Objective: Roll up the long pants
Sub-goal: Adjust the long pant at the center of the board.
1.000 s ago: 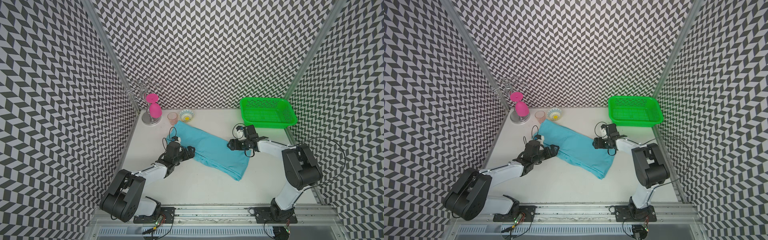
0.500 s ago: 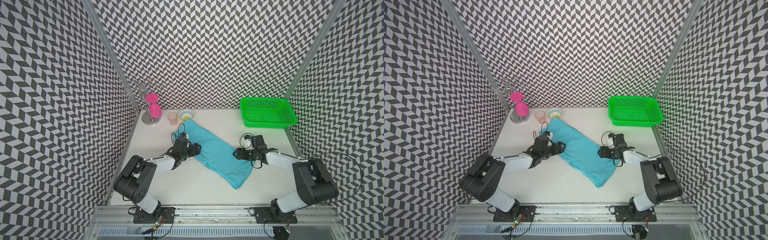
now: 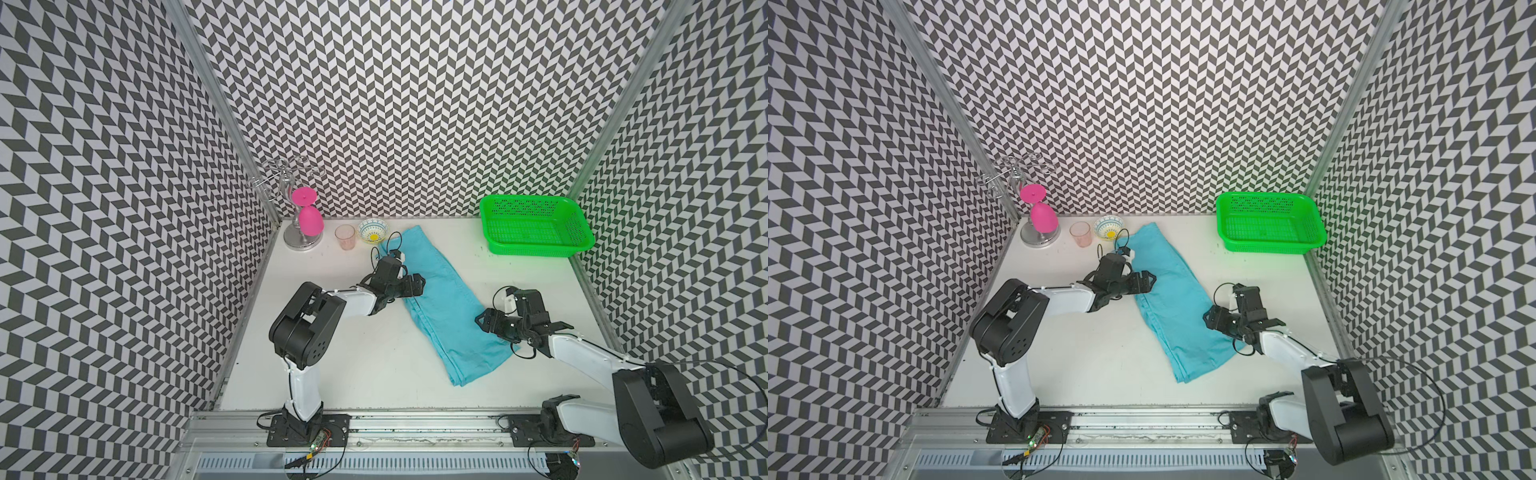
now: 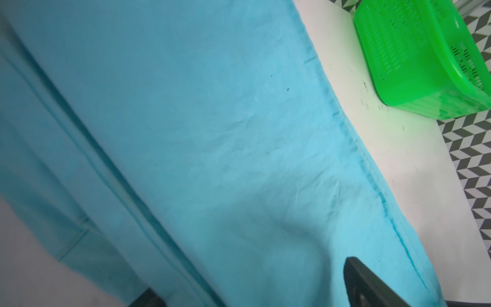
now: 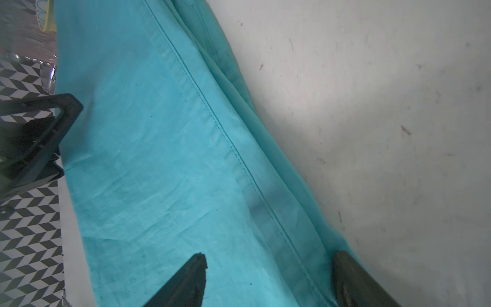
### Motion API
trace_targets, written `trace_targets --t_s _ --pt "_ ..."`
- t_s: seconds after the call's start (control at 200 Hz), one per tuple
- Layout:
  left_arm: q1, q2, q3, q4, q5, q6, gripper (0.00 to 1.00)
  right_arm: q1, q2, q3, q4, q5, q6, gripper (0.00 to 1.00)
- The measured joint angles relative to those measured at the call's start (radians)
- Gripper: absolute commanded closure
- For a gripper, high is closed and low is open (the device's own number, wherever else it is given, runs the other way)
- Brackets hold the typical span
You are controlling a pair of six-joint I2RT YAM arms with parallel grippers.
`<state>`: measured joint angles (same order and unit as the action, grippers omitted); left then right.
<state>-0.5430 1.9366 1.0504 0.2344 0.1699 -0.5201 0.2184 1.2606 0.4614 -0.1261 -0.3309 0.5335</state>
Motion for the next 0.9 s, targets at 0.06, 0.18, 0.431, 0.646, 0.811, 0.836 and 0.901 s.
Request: trace_targets --t_s 0.06,0.18,0.431,0.646,0.811,0.836,0.901 --pt "0.000 0.040 0.050 -0.009 0.005 0.024 0.07 0.000 0.000 0.002 -0.002 -0.002 0.006 0.22" --pt "-0.001 0.092 0.127 -0.029 0.008 0.064 0.07 0.000 0.002 0.008 -0.003 -0.006 0.011 0.22" --pt "0.000 0.122 0.255 -0.105 -0.008 0.175 0.05 -0.001 -0.006 0.037 -0.035 -0.006 0.012 0.22" --pt "0.000 -0.003 0.208 -0.140 -0.077 0.285 0.03 -0.004 -0.115 0.068 -0.121 0.010 0.008 0.22" --pt "-0.022 -0.256 0.053 -0.107 -0.107 0.353 0.02 -0.006 -0.229 0.093 -0.185 0.027 0.009 0.22" --pt "-0.031 -0.286 0.031 -0.097 -0.108 0.361 0.02 -0.006 -0.245 0.093 -0.193 0.027 0.009 0.22" --pt "-0.080 -0.370 -0.032 -0.064 -0.096 0.375 0.03 -0.006 -0.284 0.092 -0.216 0.027 0.010 0.22"
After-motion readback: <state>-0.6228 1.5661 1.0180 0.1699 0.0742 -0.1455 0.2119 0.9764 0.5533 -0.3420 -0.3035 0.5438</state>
